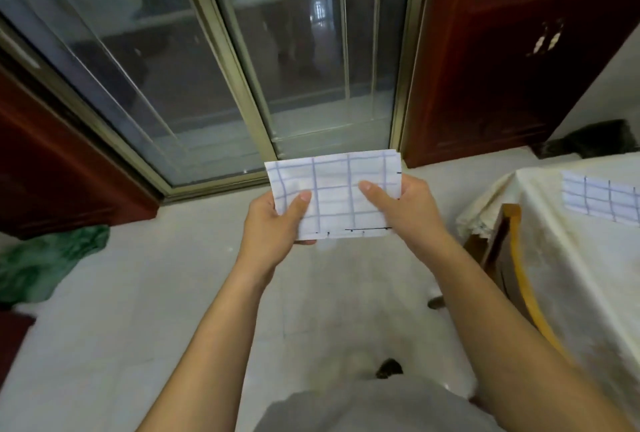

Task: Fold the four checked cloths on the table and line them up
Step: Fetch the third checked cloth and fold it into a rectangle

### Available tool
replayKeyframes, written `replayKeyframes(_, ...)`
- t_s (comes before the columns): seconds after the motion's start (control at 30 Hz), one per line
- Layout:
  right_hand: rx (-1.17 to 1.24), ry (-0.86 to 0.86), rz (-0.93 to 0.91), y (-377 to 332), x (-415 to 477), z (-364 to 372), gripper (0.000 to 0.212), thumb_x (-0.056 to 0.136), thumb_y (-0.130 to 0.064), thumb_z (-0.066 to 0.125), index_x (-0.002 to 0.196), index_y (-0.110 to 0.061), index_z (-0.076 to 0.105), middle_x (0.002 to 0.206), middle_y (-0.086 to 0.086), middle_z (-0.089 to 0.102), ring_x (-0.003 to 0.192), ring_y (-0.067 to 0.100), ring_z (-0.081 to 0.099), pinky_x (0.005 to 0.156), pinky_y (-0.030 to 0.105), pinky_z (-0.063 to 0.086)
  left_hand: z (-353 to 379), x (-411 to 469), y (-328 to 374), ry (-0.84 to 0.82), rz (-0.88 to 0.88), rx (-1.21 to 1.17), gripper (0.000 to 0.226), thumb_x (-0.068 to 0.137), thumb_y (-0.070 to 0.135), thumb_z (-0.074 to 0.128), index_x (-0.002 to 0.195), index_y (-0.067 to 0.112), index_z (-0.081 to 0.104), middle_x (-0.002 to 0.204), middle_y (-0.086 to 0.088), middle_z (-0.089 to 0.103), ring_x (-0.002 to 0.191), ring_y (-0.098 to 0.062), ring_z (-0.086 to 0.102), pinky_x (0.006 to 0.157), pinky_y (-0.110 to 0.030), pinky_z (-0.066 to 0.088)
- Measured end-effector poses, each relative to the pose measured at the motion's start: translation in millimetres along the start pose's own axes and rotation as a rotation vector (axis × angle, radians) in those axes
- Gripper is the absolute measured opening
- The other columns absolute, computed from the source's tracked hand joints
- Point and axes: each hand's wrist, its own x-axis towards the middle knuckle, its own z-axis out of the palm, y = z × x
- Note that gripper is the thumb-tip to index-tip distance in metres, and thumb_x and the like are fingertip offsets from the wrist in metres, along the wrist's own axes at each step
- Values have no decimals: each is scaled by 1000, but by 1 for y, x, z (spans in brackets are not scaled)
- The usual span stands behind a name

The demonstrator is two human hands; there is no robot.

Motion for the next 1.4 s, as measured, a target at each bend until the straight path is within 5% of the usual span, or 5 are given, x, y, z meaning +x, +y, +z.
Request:
replayKeyframes(0.3,-59,217,149,32,117,-64,21,89,-36,72,97,-18,77,92,-2,78,88,18,74,84,46,60,93,138,0,-153,-55,-11,26,101,33,57,92,18,76,84,0,78,81,-16,75,63,-30,59)
replayKeyframes(0.67,-138,535,96,-17,298,-122,4,91,-28,71,94,-29,72,90,-14,75,80,-1,71,65,10,52,224,363,63,-546,88,21,20,94,24,70,113,19,73,95,14,74,87,-1,72,64,-13,55)
replayKeyframes(1.07,-166,921,107,6,383,-206,23,87,-29,75,109,-22,72,101,-14,74,89,-1,70,77,15,56,387,479,90,-986,176,130,20,88,18,77,105,26,71,91,20,71,81,9,68,61,-7,50)
replayKeyframes(1.23,-91,932,103,22,462,-273,13,87,-29,75,99,-27,73,95,-13,75,85,0,71,74,17,56,463,530,109,-940,137,143,7,94,15,70,98,20,71,91,6,73,76,-3,73,52,-19,55)
replayKeyframes(1.4,-38,849,71,7,544,-345,12,92,-22,70,104,-22,68,97,-9,72,88,3,70,70,13,55,543,585,149,-854,147,206,10,97,32,65,89,34,71,93,8,77,88,-14,74,74,-48,63)
